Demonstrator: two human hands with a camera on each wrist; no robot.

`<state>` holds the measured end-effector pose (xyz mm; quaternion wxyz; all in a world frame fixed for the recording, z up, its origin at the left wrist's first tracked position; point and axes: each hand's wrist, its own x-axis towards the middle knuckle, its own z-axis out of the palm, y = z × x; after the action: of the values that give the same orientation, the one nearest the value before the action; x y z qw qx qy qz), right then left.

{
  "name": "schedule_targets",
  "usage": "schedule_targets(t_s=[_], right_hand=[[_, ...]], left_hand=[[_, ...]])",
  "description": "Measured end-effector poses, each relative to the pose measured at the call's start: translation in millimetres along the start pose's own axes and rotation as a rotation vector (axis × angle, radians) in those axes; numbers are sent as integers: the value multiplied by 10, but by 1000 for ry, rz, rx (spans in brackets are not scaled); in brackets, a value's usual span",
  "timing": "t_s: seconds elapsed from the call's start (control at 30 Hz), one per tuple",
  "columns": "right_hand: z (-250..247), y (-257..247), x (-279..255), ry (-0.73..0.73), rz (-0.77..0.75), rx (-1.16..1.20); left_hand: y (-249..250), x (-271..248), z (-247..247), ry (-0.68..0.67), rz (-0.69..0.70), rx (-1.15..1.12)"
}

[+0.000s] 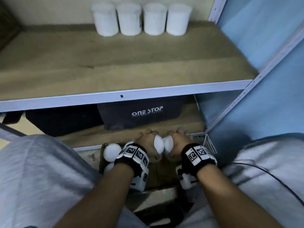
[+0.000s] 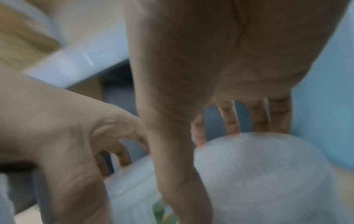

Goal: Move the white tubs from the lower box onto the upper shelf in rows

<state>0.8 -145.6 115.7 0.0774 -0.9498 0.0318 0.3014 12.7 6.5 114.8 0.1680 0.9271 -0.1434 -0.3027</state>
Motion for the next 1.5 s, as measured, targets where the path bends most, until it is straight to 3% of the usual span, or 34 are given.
schedule_targets(t_s=[0.27,0.47,0.63,0.83,1.2,1.5], right_hand=[[-975,-285,-786,166,-121,136],[-1688,-456,-1271,362,-275,197],[-2068,-683,-1343,527,-346,247],[-2271,-984,-1074,575,-399,328],[-2317,-1194,-531,527,-407,332],[-2308,-1127,-561,468,-440,181]], left_hand=[[206,-661,-1012,152,47,63],[246,-1264,-1698,381,118,-28],[195,-1511,-2162,550,130,-69],[7,-1462,-2437,656,90,-179],[-315,-997,-2528,623,-48,-185],[-354,-1003,-2558,556,-20,-51]])
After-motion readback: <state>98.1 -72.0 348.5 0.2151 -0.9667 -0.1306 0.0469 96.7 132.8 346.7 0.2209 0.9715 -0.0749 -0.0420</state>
